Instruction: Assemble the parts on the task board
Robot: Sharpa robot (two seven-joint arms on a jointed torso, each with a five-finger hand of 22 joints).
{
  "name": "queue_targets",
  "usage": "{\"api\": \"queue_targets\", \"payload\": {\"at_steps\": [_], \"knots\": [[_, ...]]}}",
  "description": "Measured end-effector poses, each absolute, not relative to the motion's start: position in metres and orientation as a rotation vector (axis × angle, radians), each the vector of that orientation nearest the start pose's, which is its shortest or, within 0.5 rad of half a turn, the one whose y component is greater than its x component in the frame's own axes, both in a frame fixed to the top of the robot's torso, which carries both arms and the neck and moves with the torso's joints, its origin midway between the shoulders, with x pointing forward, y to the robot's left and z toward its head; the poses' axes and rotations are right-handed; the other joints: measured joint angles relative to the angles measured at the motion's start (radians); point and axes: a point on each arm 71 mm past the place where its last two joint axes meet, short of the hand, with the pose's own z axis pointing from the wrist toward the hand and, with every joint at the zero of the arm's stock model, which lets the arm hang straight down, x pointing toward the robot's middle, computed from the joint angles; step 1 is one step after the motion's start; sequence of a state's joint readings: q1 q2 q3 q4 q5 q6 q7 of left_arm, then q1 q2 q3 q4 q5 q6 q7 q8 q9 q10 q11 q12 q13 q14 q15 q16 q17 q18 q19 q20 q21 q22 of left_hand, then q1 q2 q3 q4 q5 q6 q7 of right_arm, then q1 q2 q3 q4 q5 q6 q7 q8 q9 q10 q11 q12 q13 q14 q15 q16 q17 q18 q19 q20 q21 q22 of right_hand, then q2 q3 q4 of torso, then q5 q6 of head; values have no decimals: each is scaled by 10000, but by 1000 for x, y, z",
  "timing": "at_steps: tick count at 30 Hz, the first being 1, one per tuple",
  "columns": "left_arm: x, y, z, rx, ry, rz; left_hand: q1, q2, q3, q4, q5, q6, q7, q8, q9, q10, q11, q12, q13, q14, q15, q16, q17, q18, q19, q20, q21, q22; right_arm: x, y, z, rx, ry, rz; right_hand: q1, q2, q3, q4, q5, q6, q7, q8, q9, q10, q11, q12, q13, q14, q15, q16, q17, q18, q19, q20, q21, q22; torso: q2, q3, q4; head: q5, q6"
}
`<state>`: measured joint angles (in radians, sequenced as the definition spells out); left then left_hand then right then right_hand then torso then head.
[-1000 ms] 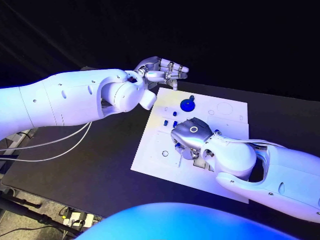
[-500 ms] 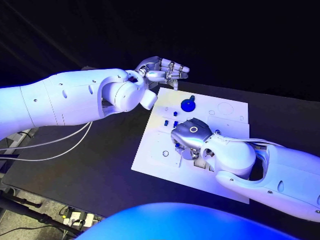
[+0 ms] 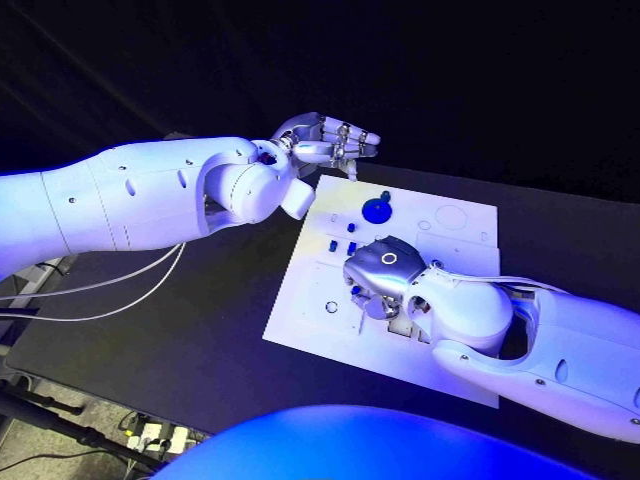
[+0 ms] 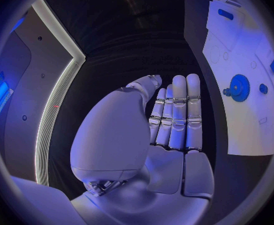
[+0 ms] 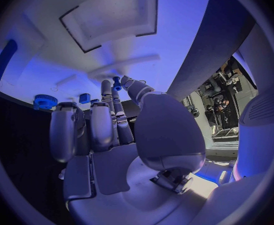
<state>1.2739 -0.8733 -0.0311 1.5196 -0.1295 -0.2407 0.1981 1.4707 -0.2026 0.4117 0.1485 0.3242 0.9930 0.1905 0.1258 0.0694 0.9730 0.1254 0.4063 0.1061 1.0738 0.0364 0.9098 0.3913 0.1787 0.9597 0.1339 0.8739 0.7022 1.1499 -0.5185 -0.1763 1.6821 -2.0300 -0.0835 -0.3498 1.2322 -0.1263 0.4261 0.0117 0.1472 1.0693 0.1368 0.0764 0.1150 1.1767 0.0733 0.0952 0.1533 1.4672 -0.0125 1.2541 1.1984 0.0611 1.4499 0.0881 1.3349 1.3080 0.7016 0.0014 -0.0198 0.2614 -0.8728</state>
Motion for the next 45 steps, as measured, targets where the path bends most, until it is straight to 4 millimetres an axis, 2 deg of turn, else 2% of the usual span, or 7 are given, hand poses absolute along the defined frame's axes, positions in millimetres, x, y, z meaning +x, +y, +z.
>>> {"api": "queue_targets", "payload": {"at_steps": [9, 17, 22, 25, 30, 37, 45], "knots": [[501, 220, -149, -10059, 15859, -14598, 0, 0, 0, 0, 0, -21, 21, 0, 0, 0, 0, 0, -7, -31, 30, 0, 0, 0, 1, 1, 0, -10, 381, -13, -229, -8741, 15702, 5891, -88, -261, -994, 199, -213, -1345, -542, -112, -337, -1152, 189, -91, -242, -25, 107, -627, -743, 2, -337, 191, -956, -1, -2, 2, -6, -11, 0], [501, 220, -150, -10069, 15863, -14578, 0, 0, 0, 0, 0, -38, 38, 0, 0, 0, 0, 0, -8, -31, 31, 0, 0, -1, 1, 1, 0, -10, 377, -23, -224, -8519, 15542, 6122, 4, -210, -1549, 413, -189, -1147, -549, -32, -305, -1219, 152, 266, -242, -25, 107, -682, -851, 1, -337, 191, -1016, -2, -2, 8, -7, -79, 0], [501, 220, -150, -10077, 15867, -14566, 0, 0, 0, 0, 0, -38, 38, 0, 0, 0, 0, 0, -8, -31, 31, 0, 1, -2, 0, 1, 0, -9, 377, -44, -212, -8003, 15420, 6348, 173, -41, -1686, 551, 76, -677, -237, 160, -221, -912, 15, 711, -190, -25, 107, -697, -924, 0, -357, 171, -1076, -3, -8, 13, -13, -229, 0], [501, 221, -150, -10084, 15867, -14554, 0, 0, 0, 0, 0, -38, 38, 0, 0, 0, 0, 0, -8, -31, 31, 0, 1, -2, 0, 1, 0, -9, 382, -66, -201, -7325, 15435, 6625, 411, 197, -1573, 475, 135, -321, -79, 281, -169, -514, -26, 1001, -127, 13, 68, -843, -1070, 0, -409, 119, -1219, -4, -18, 12, -24, -360, 0], [501, 222, -150, -10100, 15872, -14524, 0, 0, 0, 0, 0, -38, 37, 0, 0, 0, 0, 0, -7, -31, 31, 0, 1, -1, 1, 0, 0, -9, 390, -108, -189, -5728, 15911, 7195, 636, 203, -1318, 355, 233, -25, -31, 355, -125, -70, -95, 1224, -77, -25, 30, -874, -1080, 0, -366, 74, -1245, -4, -57, 14, -63, -620, 31], [501, 224, -152, -10124, 15901, -14468, 0, 0, 0, 0, 0, -38, 37, 0, 0, 0, 0, 0, -7, -31, 31, 0, 2, -2, 1, 1, -46, -8, 401, -154, -187, -3942, 16764, 7400, 536, -126, -1363, 400, 352, -261, 192, 141, -229, -708, 137, 783, -319, 9, 73, -544, -776, 0, -293, 120, -1042, -4, -131, 50, -145, -1122, 318], [501, 225, -155, -10128, 15982, -14444, 0, 0, 0, 0, 0, -37, 37, 0, 0, 0, 0, 0, -6, -31, 31, 0, 2, -1, 0, 1, -46, -8, 413, -175, -195, -3402, 17319, 7157, 527, -218, -1571, 383, 352, -413, 67, 4, -270, -1002, 119, 656, -451, -25, 107, -423, -667, 1, -259, 154, -945, -5, -211, 88, -233, -1604, 591]]}}
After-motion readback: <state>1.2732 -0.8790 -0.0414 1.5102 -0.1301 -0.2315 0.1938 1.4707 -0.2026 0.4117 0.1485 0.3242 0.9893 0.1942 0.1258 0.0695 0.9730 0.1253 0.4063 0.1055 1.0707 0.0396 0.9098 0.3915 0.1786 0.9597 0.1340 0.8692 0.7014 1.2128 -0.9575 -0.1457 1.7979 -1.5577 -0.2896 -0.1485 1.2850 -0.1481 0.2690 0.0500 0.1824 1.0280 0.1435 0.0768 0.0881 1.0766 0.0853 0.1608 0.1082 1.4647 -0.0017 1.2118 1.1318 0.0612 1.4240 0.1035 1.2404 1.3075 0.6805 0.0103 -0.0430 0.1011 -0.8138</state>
